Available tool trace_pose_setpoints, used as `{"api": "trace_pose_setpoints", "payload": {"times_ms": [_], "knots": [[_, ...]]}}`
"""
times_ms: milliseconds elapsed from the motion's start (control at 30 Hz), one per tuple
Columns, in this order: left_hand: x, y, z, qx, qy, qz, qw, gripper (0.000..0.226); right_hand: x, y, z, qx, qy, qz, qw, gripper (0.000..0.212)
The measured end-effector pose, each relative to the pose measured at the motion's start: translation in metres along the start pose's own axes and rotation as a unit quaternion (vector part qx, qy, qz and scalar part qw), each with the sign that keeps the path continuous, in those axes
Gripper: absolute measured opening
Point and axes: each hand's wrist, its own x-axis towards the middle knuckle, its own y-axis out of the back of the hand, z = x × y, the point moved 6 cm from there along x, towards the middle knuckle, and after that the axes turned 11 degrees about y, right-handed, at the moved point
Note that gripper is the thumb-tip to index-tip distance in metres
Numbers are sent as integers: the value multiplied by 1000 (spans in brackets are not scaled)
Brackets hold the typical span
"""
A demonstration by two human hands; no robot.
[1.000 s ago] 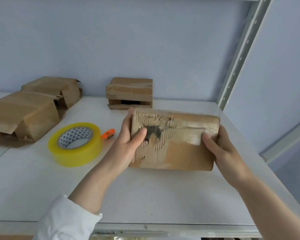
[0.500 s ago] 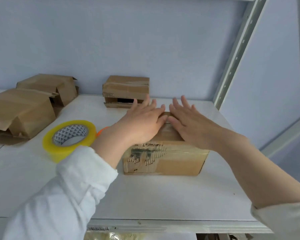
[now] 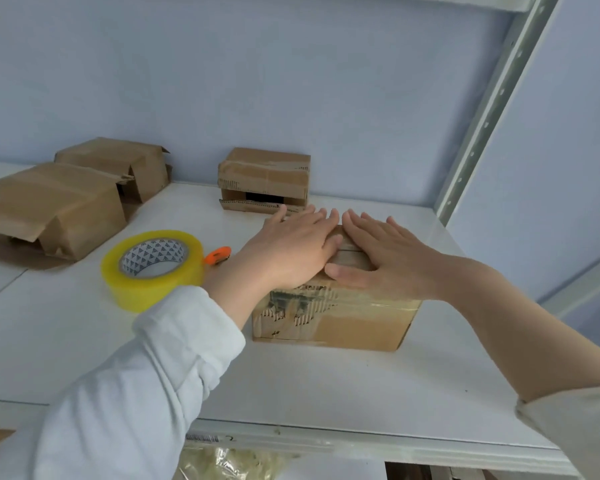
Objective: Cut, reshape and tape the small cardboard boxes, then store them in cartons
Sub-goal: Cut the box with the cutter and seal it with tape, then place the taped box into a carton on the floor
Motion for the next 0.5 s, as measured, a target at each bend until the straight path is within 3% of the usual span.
{"api": "trace_pose_setpoints", "payload": {"times_ms": [67,133,200,267,367,500], "knots": [[-7,18,-6,-181,7,69,981,45,-4,3,0,-11,14,-7,1000,111],[-21,28,-23,-404,23,116,907,43,-8,5,-1,-33,34,20,999,112],[-37,20,-42,-538,38,129,832,51,-13,8,-1,-35,52,95,994,110],[-54,-3,-58,-590,69,129,794,64,-22,12,6,24,48,168,984,105],[-72,-39,-66,-655,103,122,738,74,-40,15,18,260,31,241,934,94],[-84,-55,-33,-691,54,35,720,92,-65,10,11,430,35,291,854,80]]}}
